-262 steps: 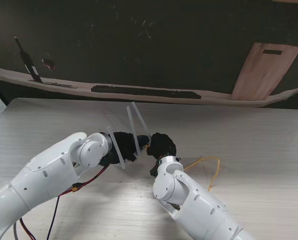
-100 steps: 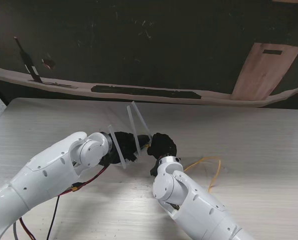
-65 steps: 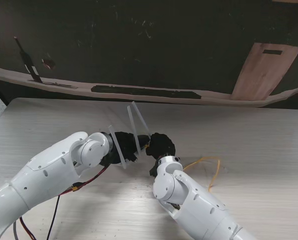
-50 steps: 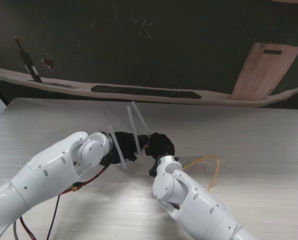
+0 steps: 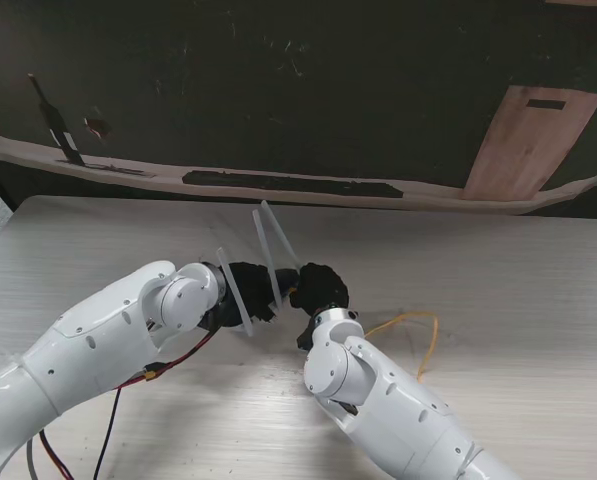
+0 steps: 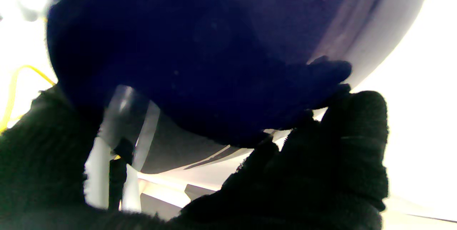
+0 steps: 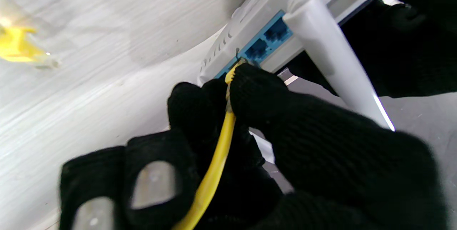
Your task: Untangle the Ethernet cable and plug it into the router
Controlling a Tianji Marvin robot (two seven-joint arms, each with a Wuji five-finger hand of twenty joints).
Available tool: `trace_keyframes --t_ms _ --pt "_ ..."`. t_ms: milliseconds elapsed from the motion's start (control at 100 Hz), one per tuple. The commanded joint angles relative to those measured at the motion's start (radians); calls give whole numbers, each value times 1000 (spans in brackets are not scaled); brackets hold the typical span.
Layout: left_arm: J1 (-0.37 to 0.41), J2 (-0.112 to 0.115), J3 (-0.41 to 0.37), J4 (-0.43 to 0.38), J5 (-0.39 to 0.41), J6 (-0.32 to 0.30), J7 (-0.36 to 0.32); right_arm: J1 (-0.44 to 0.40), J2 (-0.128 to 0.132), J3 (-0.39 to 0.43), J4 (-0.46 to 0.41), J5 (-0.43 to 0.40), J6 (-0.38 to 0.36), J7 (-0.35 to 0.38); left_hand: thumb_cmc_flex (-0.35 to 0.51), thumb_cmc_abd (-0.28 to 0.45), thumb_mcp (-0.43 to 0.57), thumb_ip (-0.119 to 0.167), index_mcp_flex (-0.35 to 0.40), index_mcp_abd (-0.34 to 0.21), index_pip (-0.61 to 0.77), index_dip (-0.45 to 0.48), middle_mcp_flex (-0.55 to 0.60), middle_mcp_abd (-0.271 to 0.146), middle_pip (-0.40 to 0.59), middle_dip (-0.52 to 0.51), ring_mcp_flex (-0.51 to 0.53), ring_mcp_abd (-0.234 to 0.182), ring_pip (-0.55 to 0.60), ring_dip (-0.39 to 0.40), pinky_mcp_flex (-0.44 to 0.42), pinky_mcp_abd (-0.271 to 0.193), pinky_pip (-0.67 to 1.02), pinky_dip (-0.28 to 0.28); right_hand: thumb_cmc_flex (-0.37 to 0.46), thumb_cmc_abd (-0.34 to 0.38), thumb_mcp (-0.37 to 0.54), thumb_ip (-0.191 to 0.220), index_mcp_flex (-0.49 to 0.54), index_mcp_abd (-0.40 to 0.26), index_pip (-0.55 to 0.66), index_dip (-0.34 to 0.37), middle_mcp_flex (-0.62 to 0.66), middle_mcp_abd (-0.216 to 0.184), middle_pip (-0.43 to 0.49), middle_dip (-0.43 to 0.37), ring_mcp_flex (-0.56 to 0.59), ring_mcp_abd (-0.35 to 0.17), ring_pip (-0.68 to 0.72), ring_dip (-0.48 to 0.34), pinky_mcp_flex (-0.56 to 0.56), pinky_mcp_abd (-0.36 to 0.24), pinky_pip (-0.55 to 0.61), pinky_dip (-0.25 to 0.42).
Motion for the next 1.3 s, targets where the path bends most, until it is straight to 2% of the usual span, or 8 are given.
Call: trace_keyframes --t_ms 0,100,210,350,660,1070,1180,1290 --pt "53 -13 41 27 -16 -11 -49 0 -17 -14 2 8 -5 34 746 83 380 -27 143 -560 387 94 140 -534 296 100 148 -380 203 83 -20 -289 -8 13 52 73 44 29 13 71 35 35 124 204 125 1 -15 -79 82 3 23 -235 221 -39" --pt "56 -14 37 26 -14 -6 -44 -2 -15 -11 -3 10 3 40 745 84 380 -26 145 -563 389 95 141 -533 296 100 150 -379 204 84 -19 -288 -5 13 40 77 33 29 5 51 30 15 95 213 76 -36 -19 0 4 -42 1 -142 198 -150" --pt "71 -16 26 12 10 41 -26 -9 -7 -4 -12 -2 4 45 746 81 386 -25 150 -560 390 95 145 -529 299 102 153 -372 209 88 -18 -277 2 17 -75 126 16 33 -29 69 -71 -56 4 245 -18 -97 -30 136 -174 -149 -33 101 27 -235" --pt "85 -19 13 2 23 81 -10 -19 1 10 -26 -14 4 44 746 77 391 -27 149 -558 390 96 143 -527 302 104 149 -369 213 90 -24 -273 8 21 -247 196 8 174 -48 81 -288 96 -110 266 -90 -122 -44 221 -363 -295 -86 327 -162 -365" --pt "80 -17 17 -6 31 118 -18 -42 21 41 -57 -47 5 48 743 86 385 -24 144 -554 385 93 140 -521 300 105 141 -362 216 89 -32 -271 10 25 -332 189 -29 168 -82 99 -319 113 -169 286 -138 -130 -57 279 -509 -372 -118 332 -294 -430" --pt "75 -20 25 -4 24 148 -20 -59 64 84 -86 -124 -53 75 739 99 373 -16 136 -546 371 86 133 -518 296 110 134 -356 221 91 -40 -271 9 32 -221 85 40 178 -67 36 -266 145 -180 235 -156 -131 -69 258 -591 -400 -212 332 -383 -445" --pt "72 -20 27 -3 20 147 -23 -60 77 87 -97 -141 -55 104 738 100 371 -15 136 -546 372 86 133 -517 295 111 133 -358 220 90 -41 -271 9 34 -156 1 59 76 -62 22 -183 46 -163 224 -154 -131 -61 249 -586 -393 -215 332 -385 -433" --pt "70 -20 28 -1 18 145 -25 -58 86 83 -101 -155 -54 128 736 105 367 -13 137 -548 371 86 134 -517 294 111 134 -358 220 90 -41 -272 8 36 -104 -71 76 39 -52 19 -120 11 -134 219 -147 -131 -48 237 -551 -380 -179 332 -362 -437"
